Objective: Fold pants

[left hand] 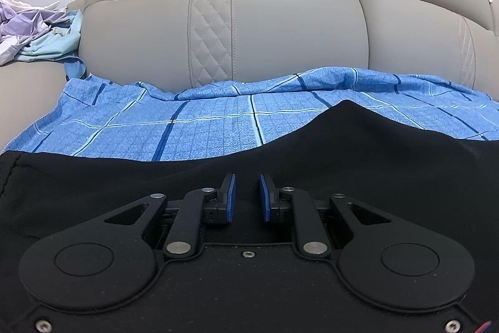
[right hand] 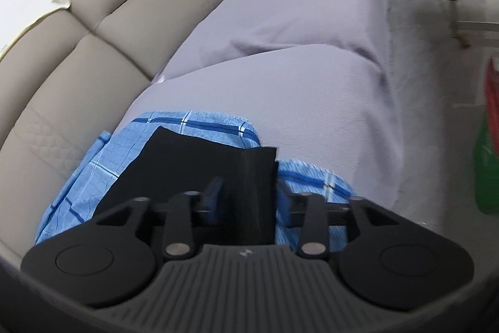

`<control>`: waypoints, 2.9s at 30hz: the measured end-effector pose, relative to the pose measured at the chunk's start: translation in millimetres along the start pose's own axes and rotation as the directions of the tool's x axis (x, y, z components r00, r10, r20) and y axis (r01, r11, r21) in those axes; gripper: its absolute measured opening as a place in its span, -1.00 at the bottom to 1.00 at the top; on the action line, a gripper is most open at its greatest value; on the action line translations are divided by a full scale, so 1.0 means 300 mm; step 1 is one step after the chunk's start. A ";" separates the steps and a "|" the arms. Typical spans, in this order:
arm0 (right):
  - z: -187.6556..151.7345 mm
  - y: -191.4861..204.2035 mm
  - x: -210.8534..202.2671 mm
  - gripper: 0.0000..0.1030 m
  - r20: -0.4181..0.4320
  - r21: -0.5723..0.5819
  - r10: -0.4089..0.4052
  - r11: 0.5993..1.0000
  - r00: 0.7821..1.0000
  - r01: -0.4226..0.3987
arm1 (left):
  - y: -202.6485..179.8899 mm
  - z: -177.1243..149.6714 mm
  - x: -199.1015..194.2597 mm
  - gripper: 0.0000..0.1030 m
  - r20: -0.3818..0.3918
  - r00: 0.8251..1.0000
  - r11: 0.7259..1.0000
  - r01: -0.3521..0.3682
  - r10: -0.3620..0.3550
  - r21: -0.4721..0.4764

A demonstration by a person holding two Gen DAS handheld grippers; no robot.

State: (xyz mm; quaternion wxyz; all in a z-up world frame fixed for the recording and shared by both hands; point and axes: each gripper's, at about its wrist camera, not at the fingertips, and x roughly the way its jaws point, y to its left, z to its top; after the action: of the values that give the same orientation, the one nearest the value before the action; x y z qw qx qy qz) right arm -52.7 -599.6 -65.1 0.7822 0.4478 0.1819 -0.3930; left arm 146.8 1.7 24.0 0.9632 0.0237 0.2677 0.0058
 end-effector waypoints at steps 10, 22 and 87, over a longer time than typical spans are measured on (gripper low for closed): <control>-0.066 -0.016 -0.092 0.45 -0.088 0.110 0.085 0.991 0.992 -0.075 | 0.011 0.000 0.004 -0.66 -0.002 1.000 1.000 0.009 -0.009 -0.020; -0.044 -0.026 0.057 0.15 0.002 0.089 0.167 0.982 0.986 -0.167 | 0.015 0.000 0.004 -0.66 -0.005 1.000 1.000 0.005 -0.005 -0.017; -1.199 0.737 -0.548 -0.82 -0.389 -0.826 0.486 0.193 0.782 -0.530 | -0.043 0.191 0.017 -0.18 -0.274 0.734 0.780 0.550 -0.622 -0.297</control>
State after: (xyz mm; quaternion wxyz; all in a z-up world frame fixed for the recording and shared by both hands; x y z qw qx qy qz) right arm 41.0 -157.8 -28.8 0.9729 -0.0115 0.2225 0.0621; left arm 180.8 -13.5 69.8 0.8473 -0.1585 0.4297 -0.2689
